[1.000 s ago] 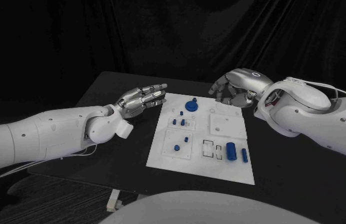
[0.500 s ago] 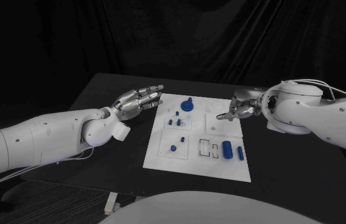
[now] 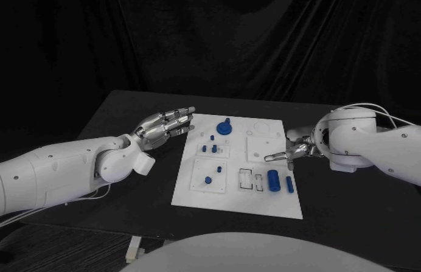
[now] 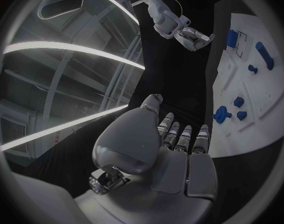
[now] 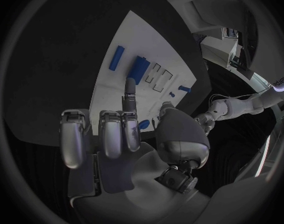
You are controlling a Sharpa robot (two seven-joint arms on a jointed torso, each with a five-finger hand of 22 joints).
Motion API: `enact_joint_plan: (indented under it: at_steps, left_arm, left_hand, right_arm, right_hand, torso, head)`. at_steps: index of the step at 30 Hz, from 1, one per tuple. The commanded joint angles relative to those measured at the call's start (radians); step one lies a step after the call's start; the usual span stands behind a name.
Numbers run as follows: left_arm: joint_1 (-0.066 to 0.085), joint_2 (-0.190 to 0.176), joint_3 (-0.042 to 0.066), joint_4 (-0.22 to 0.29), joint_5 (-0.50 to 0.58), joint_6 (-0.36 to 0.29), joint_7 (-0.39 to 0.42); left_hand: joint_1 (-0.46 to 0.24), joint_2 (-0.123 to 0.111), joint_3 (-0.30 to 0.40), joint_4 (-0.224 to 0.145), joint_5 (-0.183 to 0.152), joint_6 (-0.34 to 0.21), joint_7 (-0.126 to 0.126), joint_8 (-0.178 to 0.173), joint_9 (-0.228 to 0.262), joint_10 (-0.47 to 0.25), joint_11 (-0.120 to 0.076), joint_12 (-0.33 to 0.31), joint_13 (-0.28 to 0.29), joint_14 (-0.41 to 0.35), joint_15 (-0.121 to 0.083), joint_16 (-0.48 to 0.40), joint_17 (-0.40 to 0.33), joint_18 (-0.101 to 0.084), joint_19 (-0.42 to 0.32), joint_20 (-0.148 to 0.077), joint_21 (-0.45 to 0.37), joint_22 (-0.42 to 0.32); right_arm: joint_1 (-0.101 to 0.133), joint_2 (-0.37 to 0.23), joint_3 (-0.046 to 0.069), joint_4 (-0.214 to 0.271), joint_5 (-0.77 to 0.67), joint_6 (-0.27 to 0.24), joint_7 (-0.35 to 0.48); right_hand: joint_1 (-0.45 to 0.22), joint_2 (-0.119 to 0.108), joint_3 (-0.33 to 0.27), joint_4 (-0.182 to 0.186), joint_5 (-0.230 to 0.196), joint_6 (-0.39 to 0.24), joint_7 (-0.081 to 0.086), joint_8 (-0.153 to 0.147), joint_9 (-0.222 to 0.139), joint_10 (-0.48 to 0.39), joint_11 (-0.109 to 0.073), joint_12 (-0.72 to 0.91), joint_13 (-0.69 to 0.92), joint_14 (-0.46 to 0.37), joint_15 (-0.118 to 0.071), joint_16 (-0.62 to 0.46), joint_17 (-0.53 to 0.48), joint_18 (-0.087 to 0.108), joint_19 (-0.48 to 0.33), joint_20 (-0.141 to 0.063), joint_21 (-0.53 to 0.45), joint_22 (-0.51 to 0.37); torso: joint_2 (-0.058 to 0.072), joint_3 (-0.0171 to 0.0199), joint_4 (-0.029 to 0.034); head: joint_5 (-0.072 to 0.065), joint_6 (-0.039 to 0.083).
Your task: Assemble the parts on the task board
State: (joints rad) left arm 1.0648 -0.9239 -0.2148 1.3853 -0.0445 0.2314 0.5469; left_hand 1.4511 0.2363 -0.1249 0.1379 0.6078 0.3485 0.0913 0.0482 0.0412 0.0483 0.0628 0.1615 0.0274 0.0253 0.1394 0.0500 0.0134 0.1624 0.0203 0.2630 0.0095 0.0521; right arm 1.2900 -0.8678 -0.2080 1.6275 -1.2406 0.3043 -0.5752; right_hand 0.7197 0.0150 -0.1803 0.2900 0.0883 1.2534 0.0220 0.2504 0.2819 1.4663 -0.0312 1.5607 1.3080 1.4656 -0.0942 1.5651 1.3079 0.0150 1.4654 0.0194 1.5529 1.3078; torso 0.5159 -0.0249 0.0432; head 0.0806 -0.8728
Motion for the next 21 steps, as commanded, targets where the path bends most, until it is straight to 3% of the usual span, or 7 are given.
enact_joint_plan:
  at_steps: [1, 3, 9, 14, 21]
  left_arm:
    - [-0.002, 0.003, 0.001, -0.001, 0.002, 0.018, 0.007]
    - [-0.003, 0.003, 0.001, -0.001, 0.002, 0.018, 0.007]
    - [-0.003, 0.001, 0.001, 0.001, 0.002, 0.018, 0.007]
    - [-0.004, 0.001, 0.001, 0.0, 0.002, 0.02, 0.007]
    - [-0.004, 0.002, 0.001, -0.001, 0.002, 0.02, 0.008]
  left_hand:
    - [-0.006, 0.006, 0.004, 0.0, 0.002, 0.0, 0.004, 0.007, 0.001, -0.002, 0.006, 0.004, 0.001, -0.003, 0.004, 0.003, 0.001, 0.018, -0.001, 0.007, 0.003, -0.001]
    - [-0.006, 0.007, 0.005, 0.0, 0.002, -0.001, 0.003, 0.006, 0.001, -0.002, 0.006, 0.005, 0.001, -0.003, 0.004, 0.003, 0.001, 0.018, -0.001, 0.007, 0.003, -0.001]
    - [-0.006, 0.006, 0.005, 0.0, 0.002, -0.002, 0.002, 0.006, 0.001, -0.002, 0.007, 0.006, 0.001, -0.003, 0.004, 0.003, 0.001, 0.018, -0.001, 0.006, 0.003, -0.001]
    - [-0.006, 0.006, 0.005, 0.0, 0.002, -0.002, 0.002, 0.006, 0.001, -0.002, 0.007, 0.006, 0.001, -0.003, 0.004, 0.003, 0.001, 0.018, -0.001, 0.006, 0.003, -0.001]
    - [-0.007, 0.006, 0.005, -0.001, 0.002, -0.001, 0.0, 0.006, 0.001, -0.002, 0.007, 0.005, 0.001, -0.003, 0.005, 0.003, 0.001, 0.018, -0.001, 0.006, 0.003, -0.002]
  right_arm:
    - [-0.019, 0.005, 0.0, 0.004, 0.008, 0.008, -0.057]
    - [-0.03, 0.011, 0.0, 0.003, 0.002, -0.009, -0.06]
    - [-0.058, 0.03, 0.0, 0.001, -0.008, -0.059, -0.064]
    - [-0.072, 0.037, 0.0, -0.003, -0.01, -0.076, -0.066]
    - [-0.095, 0.045, 0.0, -0.014, -0.029, -0.071, -0.071]
  right_hand:
    - [0.076, 0.046, -0.045, -0.007, 0.078, 0.035, -0.016, -0.006, 0.065, 0.105, -0.026, 0.01, 0.263, 0.105, -0.031, 0.006, 0.263, -0.008, 0.093, -0.029, -0.007, 0.253]
    - [0.098, 0.054, -0.049, -0.01, 0.109, 0.021, -0.014, -0.016, 0.073, 0.105, -0.025, 0.01, 0.263, 0.105, -0.033, 0.006, 0.263, -0.005, 0.088, -0.032, -0.017, 0.249]
    - [0.147, 0.055, -0.046, -0.027, 0.122, 0.015, -0.015, -0.024, 0.092, 0.105, -0.027, 0.01, 0.263, 0.096, -0.034, -0.013, 0.223, 0.004, 0.073, -0.034, -0.046, 0.238]
    - [0.198, 0.045, -0.032, -0.051, 0.191, -0.023, -0.007, -0.048, 0.107, 0.105, -0.021, 0.01, 0.263, 0.093, -0.029, -0.022, 0.204, 0.006, 0.071, -0.031, -0.054, 0.235]
    - [0.251, 0.03, -0.016, -0.087, 0.197, -0.084, 0.008, -0.078, 0.115, 0.105, -0.011, 0.01, 0.263, 0.087, -0.012, -0.038, 0.168, 0.004, 0.074, -0.018, -0.048, 0.238]
  torso:
    - [0.001, -0.0002, -0.0014]
    - [0.001, -0.0002, -0.0012]
    - [0.0, -0.0004, -0.0007]
    - [0.0, -0.0004, -0.0006]
    - [0.0, -0.0001, 0.0001]
  head:
    - [-0.002, 0.0]
    - [-0.004, 0.0]
    - [-0.013, 0.0]
    - [-0.014, 0.0]
    - [-0.01, 0.0]
